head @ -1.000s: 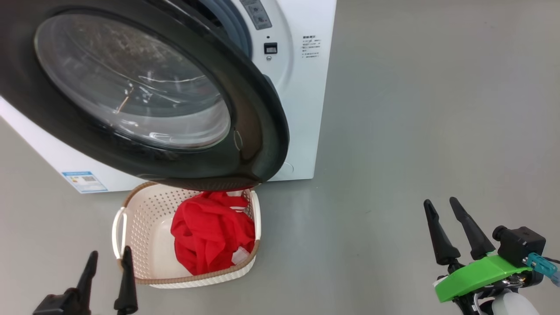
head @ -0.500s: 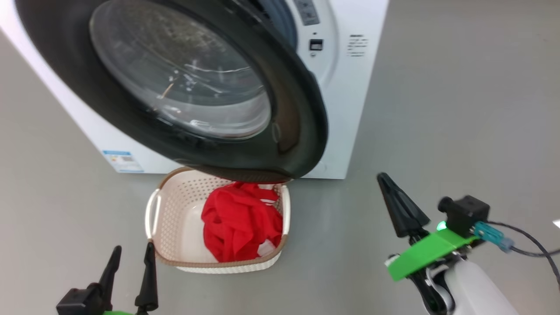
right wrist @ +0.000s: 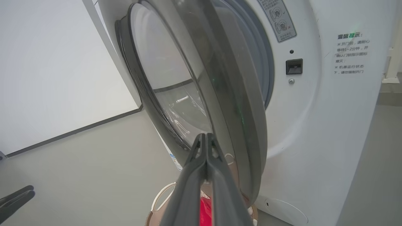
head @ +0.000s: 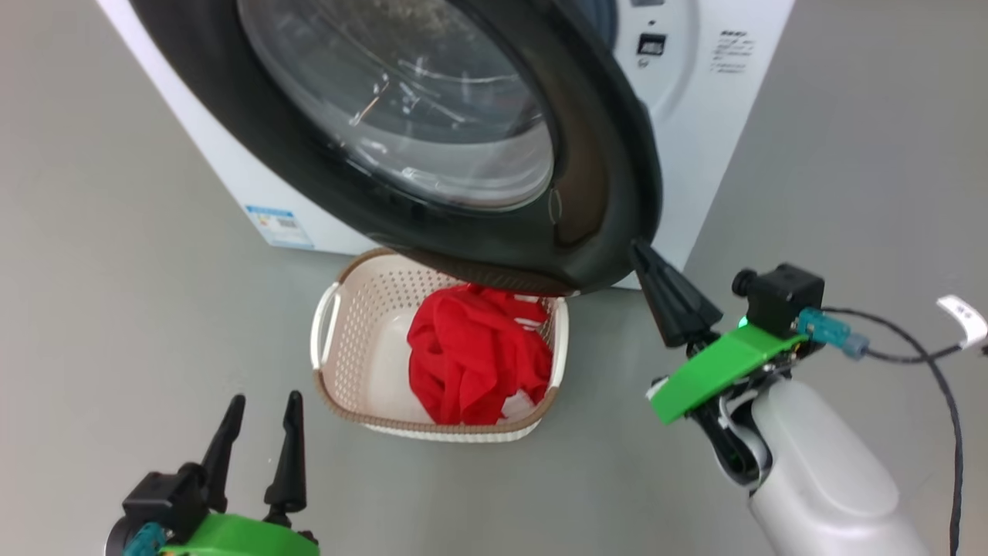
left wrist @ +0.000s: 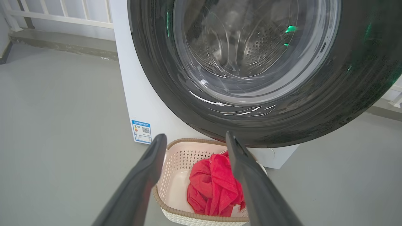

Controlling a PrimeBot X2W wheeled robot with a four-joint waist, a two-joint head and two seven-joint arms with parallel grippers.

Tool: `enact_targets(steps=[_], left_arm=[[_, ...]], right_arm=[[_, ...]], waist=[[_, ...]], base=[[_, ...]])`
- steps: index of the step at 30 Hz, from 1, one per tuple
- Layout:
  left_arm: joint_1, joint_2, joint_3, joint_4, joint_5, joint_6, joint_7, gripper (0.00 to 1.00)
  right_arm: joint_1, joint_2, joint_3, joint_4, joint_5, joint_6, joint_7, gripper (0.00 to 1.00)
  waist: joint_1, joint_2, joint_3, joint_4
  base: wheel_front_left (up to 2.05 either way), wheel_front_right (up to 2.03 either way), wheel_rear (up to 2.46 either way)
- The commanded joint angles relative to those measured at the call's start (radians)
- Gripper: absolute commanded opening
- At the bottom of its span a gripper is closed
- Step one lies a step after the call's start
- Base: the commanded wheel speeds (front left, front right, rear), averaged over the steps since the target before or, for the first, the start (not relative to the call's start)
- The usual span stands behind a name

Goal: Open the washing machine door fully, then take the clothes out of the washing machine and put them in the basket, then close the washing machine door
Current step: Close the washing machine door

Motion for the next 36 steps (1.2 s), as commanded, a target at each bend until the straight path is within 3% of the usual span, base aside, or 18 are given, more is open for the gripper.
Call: enact_targets(steps=[1, 36], left_arm=[[-0.035, 0.013, 0.028, -0.024, -0.007, -0.003, -0.012, 1.0], [-0.202, 0.013, -0.083, -0.117, -0.052, -0.003, -0.012, 1.0]], right_arm=[[-0.026, 0.013, 0.015, -0.017, 0.004, 0.002, -0.012, 0.0], [-0.434, -0.068, -0.285, 0.041, -0.033, 0.002, -0.012, 0.0]], waist=[[-0.0001, 0.0, 0.034, 0.029], [-0.0001, 0.0, 0.282, 0.143]], base=[[0.0, 0.0, 0.0], [0.0, 0.0, 0.0]])
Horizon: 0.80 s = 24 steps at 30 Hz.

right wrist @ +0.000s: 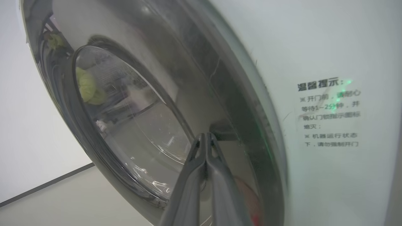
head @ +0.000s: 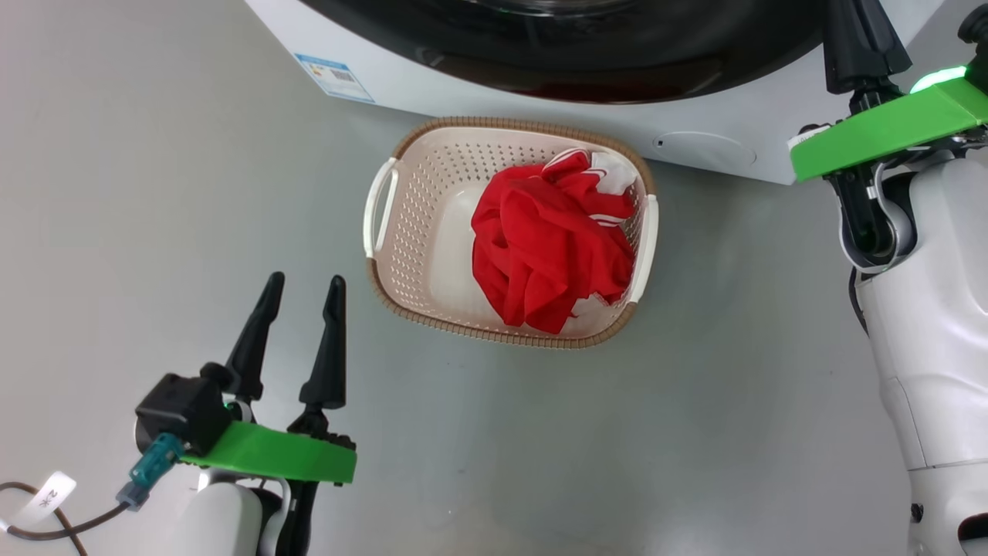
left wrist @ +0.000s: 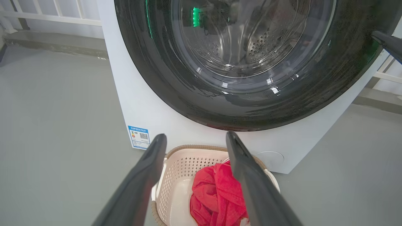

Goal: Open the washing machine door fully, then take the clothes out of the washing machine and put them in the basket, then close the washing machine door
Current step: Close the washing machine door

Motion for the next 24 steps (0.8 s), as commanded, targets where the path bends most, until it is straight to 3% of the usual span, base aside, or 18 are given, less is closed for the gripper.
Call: enact_targets(steps=[1, 7, 10, 11, 12, 24], left_arm=[[-0.018, 0.02, 0.029, -0.025, -0.003, -0.003, -0.008, 1.0], [-0.02, 0.02, 0.034, -0.012, 0.002, -0.003, -0.008, 1.0], [-0.017, 0.02, 0.038, 0.002, 0.008, -0.003, -0.008, 1.0], [-0.016, 0.02, 0.04, 0.007, 0.011, -0.003, -0.008, 1.0], [-0.014, 0.02, 0.043, 0.012, 0.014, -0.003, -0.008, 1.0], [0.022, 0.021, 0.093, 0.091, 0.051, -0.003, -0.008, 1.0]], right_arm=[[-0.038, 0.004, -0.009, -0.024, -0.004, -0.008, -0.005, 0.0], [0.01, 0.014, 0.037, -0.025, -0.011, -0.008, -0.005, 0.0], [0.062, 0.018, 0.056, -0.025, -0.011, -0.008, -0.005, 0.48], [0.082, 0.019, 0.061, -0.026, -0.011, -0.008, -0.005, 0.91], [0.103, 0.02, 0.068, -0.026, -0.012, -0.008, -0.005, 1.0], [0.352, 0.026, 0.095, -0.048, -0.009, -0.008, -0.005, 1.0]], waist=[[0.0, -0.0001, 0.007, 0.003], [0.0, -0.0001, -0.013, -0.014], [0.0, -0.0001, -0.032, -0.027], [0.0, -0.0001, -0.04, -0.033], [0.0, -0.0001, -0.048, -0.039], [0.0, -0.0001, -0.154, -0.145]], base=[[0.0, 0.0, 0.0], [0.0, 0.0, 0.0], [0.0, 0.0, 0.0], [0.0, 0.0, 0.0], [0.0, 0.0, 0.0], [0.0, 0.0, 0.0]])
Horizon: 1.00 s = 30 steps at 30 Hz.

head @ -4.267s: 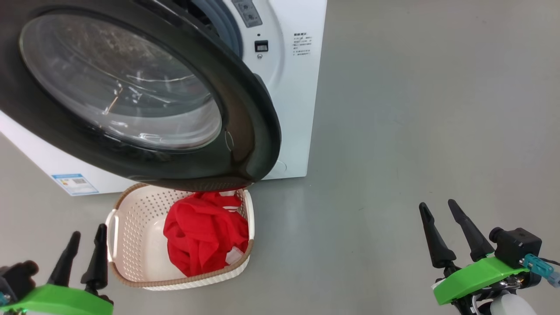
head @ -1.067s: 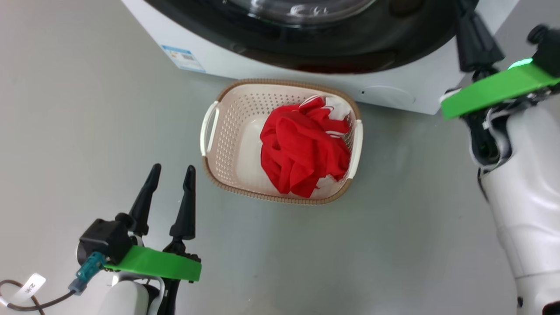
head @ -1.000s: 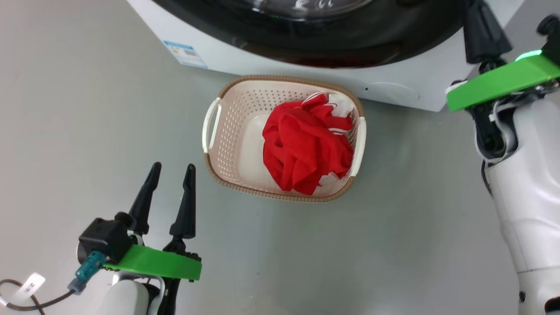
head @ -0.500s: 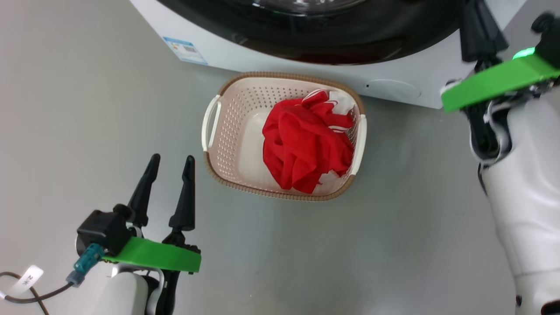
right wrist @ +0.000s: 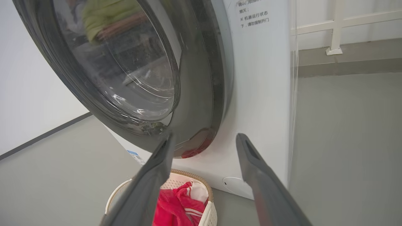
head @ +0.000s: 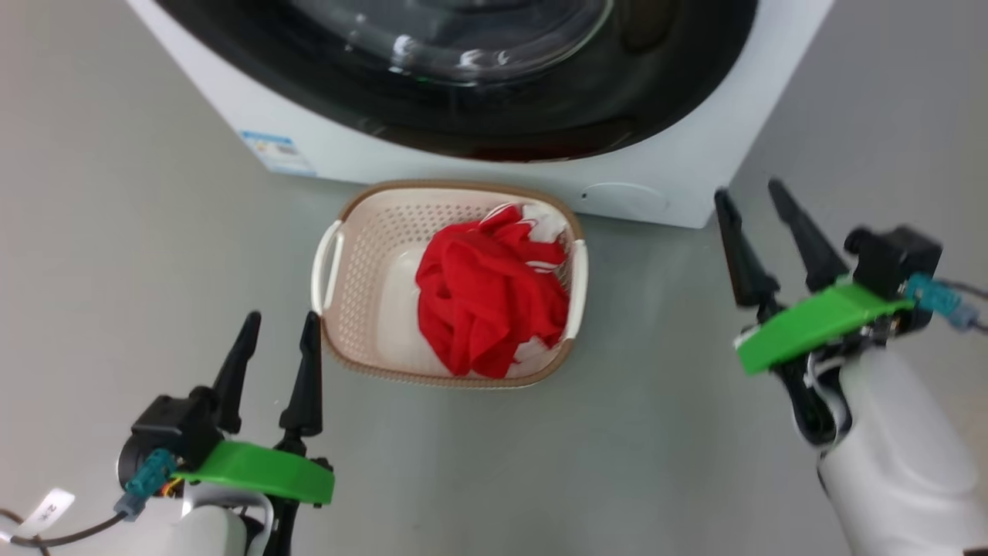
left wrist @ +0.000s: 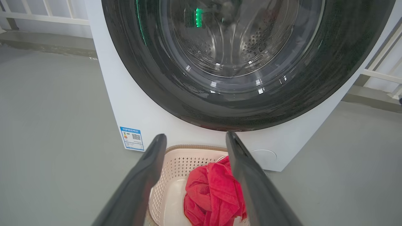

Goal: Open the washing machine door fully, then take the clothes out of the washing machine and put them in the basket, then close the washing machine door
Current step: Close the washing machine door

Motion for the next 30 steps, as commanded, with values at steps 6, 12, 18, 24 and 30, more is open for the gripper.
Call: enact_targets(steps=[6, 12, 18, 24, 30], left_arm=[[0.029, 0.036, 0.065, 0.006, 0.013, -0.003, -0.008, 1.0], [0.057, 0.051, 0.077, 0.02, 0.018, -0.003, -0.008, 1.0], [0.083, 0.057, 0.101, 0.023, 0.018, -0.003, -0.008, 1.0], [0.103, 0.061, 0.113, 0.036, 0.018, -0.003, -0.008, 1.0], [0.132, 0.067, 0.132, 0.037, 0.023, -0.003, -0.008, 1.0]], right_arm=[[0.116, 0.006, 0.004, -0.043, 0.002, -0.002, -0.005, 1.0], [0.191, 0.005, -0.027, -0.055, 0.004, -0.002, -0.005, 1.0], [0.241, 0.006, -0.044, -0.06, 0.005, -0.002, -0.005, 1.0], [0.281, 0.007, -0.06, -0.07, 0.004, -0.002, -0.005, 1.0], [0.335, 0.005, -0.075, -0.087, 0.004, -0.002, -0.005, 1.0]], waist=[[0.0, 0.0, -0.083, -0.099], [0.0, 0.0, -0.124, -0.148], [0.0, 0.0, -0.154, -0.187], [0.0, 0.0, -0.177, -0.209], [0.0, 0.0, -0.205, -0.233]], base=[[0.0, 0.0, 0.0], [0.0, 0.0, 0.0], [0.0, 0.0, 0.0], [0.0, 0.0, 0.0], [0.0, 0.0, 0.0]])
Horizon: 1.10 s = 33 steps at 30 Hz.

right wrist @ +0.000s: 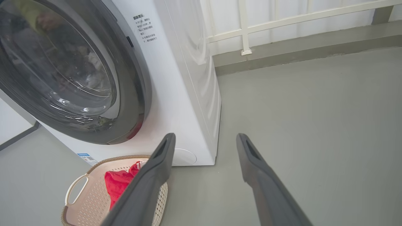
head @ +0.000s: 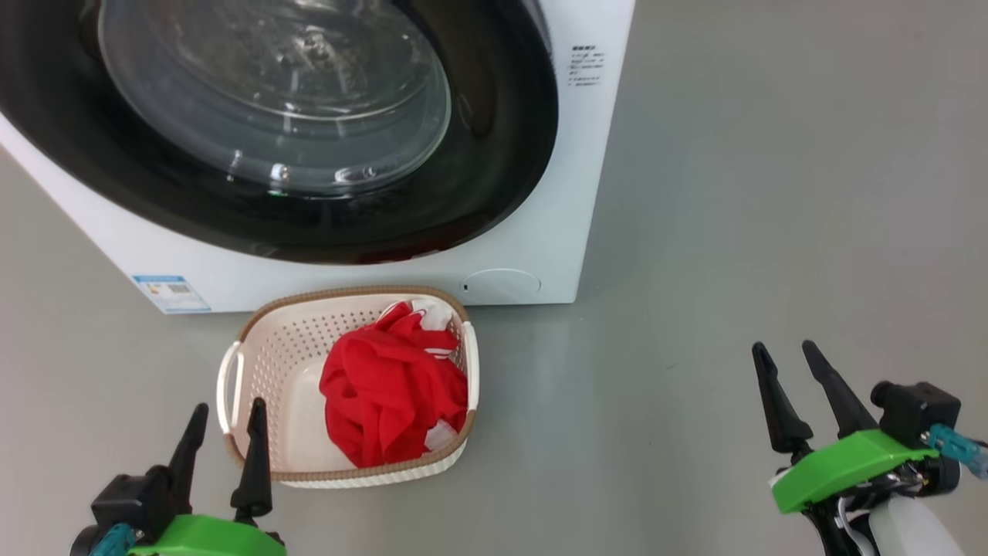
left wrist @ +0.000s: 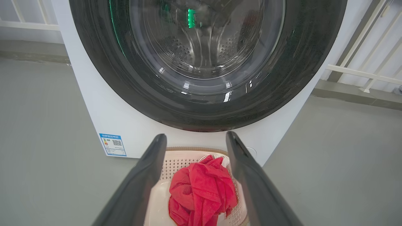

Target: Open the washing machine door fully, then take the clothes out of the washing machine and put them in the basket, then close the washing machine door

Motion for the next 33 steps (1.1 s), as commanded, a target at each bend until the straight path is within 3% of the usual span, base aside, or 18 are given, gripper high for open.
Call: enact_targets(steps=[1, 30, 31, 33], left_arm=[[-0.004, 0.028, 0.034, -0.018, 0.008, -0.003, -0.008, 1.0], [0.029, 0.018, 0.068, -0.057, 0.035, -0.003, -0.008, 1.0], [0.043, 0.004, 0.033, -0.032, 0.026, 0.0, 0.0, 0.0], [0.048, -0.006, 0.03, -0.007, 0.026, 0.0, 0.004, 0.0]], right_arm=[[0.011, -0.003, 0.014, -0.029, 0.003, -0.002, -0.005, 1.0], [0.058, 0.002, -0.006, -0.044, -0.003, -0.002, -0.005, 1.0], [0.06, 0.007, -0.029, -0.02, 0.002, 0.0, 0.0, 0.0], [0.063, 0.017, -0.028, 0.006, 0.002, 0.0, 0.001, 0.0]], waist=[[0.0, -0.0001, -0.013, -0.012], [0.0, -0.0001, -0.032, -0.017], [0.0, -0.0001, -0.032, -0.017], [0.0, -0.0001, -0.032, -0.017]], base=[[0.0, 0.0, 0.0], [0.0, 0.0, 0.0], [0.0, 0.0, 0.0], [0.0, 0.0, 0.0]])
